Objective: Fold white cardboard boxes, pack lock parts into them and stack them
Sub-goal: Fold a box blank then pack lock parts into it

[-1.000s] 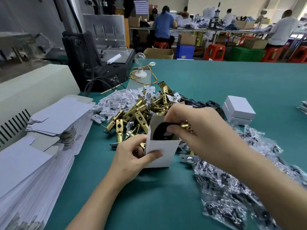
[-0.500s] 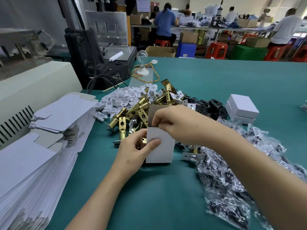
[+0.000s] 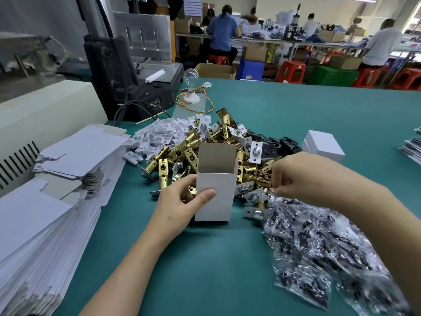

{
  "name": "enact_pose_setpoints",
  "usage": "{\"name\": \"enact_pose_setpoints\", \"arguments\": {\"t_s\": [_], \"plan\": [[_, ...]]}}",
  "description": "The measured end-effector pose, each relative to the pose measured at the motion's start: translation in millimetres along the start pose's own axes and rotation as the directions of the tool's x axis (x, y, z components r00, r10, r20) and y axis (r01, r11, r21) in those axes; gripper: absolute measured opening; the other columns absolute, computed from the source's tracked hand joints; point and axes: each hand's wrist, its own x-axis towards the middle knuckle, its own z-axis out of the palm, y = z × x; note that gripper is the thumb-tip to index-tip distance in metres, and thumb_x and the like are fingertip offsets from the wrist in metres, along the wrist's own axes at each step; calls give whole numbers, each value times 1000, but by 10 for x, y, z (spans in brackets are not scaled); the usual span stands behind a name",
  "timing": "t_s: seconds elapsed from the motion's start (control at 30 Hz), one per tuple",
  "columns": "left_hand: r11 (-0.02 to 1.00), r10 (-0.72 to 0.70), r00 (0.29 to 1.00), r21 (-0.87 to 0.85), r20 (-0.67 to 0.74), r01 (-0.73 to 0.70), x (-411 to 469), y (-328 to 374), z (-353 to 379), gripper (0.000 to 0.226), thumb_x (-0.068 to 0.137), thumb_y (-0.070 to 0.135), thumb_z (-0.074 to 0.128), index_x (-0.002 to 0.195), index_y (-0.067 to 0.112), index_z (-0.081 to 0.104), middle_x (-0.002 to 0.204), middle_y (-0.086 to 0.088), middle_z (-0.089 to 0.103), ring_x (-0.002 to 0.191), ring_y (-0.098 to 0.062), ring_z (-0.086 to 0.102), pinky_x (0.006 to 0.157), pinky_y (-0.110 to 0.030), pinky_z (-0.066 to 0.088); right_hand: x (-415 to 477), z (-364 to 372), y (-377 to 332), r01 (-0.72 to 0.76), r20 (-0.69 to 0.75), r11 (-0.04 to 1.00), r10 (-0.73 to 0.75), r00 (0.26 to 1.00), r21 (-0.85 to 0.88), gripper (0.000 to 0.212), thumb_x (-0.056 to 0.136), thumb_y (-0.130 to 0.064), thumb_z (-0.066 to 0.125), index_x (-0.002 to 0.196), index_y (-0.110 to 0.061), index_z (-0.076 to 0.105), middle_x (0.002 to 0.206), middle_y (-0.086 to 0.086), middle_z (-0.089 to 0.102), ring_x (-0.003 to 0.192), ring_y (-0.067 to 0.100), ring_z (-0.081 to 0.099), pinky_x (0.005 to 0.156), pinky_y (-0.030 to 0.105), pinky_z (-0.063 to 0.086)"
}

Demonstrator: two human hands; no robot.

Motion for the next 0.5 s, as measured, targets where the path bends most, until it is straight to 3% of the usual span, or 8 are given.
{"name": "enact_pose_setpoints", "arguments": {"t_s": [0.1,0.17,0.33,0.5], "plan": [[1000,-8,1000,2,8,8,-4,-12,0,33,78,71,68,110,61,69,99,14,77,83,-34,66,72,-43,58,-22,65,48,-71,-22,996,70,997,-53,16,89,-40,76,92,-28,66,91,-12,63,89,14,61,69,30,48],[1000,-5,1000,7,12,5,-8,-21,2,35,78,71,69,111,60,69,100,14,77,82,-36,64,72,-47,57,-34,91,80,-112,-27,992,111,994,-64,23,87,-42,77,98,-26,65,99,-8,66,94,17,62,73,32,51],[1000,5,1000,8,-1,-5,-5,-44,-5,36,78,72,69,112,61,69,90,18,75,67,-17,56,61,-24,51,-20,266,92,-153,41,982,159,987,-107,50,86,-64,69,108,-20,67,103,-4,68,94,15,65,75,29,55],[1000,2,1000,0,3,-2,-2,-39,-7,36,78,71,68,112,60,69,90,17,75,65,-15,52,62,-21,47,26,373,113,-170,1,985,170,985,-33,25,89,-49,75,99,-26,73,98,-7,69,87,13,64,74,29,55]]}}
